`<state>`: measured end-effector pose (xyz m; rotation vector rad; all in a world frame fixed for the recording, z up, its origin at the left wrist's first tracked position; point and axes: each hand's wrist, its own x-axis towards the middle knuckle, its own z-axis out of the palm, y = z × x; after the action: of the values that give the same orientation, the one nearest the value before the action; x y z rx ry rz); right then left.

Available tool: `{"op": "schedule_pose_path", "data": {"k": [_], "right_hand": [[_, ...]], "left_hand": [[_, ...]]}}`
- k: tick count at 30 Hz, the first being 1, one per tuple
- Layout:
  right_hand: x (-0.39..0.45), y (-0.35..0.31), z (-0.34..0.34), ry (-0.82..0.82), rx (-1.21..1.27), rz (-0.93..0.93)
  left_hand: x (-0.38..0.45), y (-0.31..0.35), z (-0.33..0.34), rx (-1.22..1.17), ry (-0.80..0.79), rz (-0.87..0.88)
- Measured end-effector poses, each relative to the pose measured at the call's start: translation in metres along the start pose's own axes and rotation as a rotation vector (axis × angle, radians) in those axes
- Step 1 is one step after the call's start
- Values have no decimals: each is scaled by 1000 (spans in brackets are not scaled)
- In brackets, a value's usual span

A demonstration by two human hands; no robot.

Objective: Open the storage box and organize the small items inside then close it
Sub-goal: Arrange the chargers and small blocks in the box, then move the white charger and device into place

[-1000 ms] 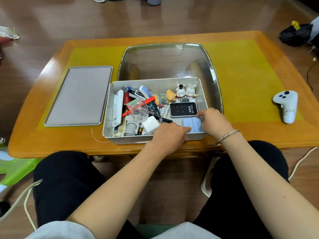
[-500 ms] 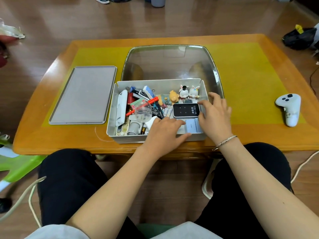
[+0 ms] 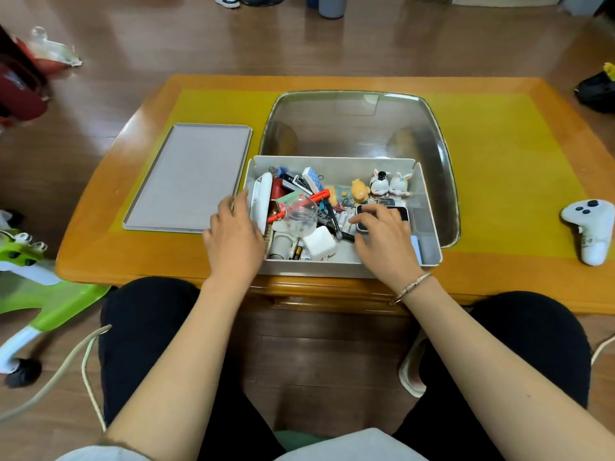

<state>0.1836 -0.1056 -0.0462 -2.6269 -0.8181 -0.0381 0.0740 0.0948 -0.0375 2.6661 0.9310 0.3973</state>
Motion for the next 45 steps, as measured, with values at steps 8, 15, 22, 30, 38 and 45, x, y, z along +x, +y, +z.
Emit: {"op": "schedule_pose_path", "data": {"k": [8,15,22,30,38,45], "right_hand": [[5,-14,7,-91,71,-5],[11,-25,11,-103,118,-19],[33,-46,17,-57,178,-80],[56,-58,18,-137,414,-61],[46,-28,8,-294,105,-169],[52,-37,14,-467,-87,-322]], "left_hand": [[8,-20,8,43,-119,-60],[16,-20,11,22,-91,-39],[16,-21,14,43,-116,-44],[13,-24,15,-2,-66,-41],[12,-25,19,-3,-48,-76],[11,-24,18,-27,-54,-78]]}}
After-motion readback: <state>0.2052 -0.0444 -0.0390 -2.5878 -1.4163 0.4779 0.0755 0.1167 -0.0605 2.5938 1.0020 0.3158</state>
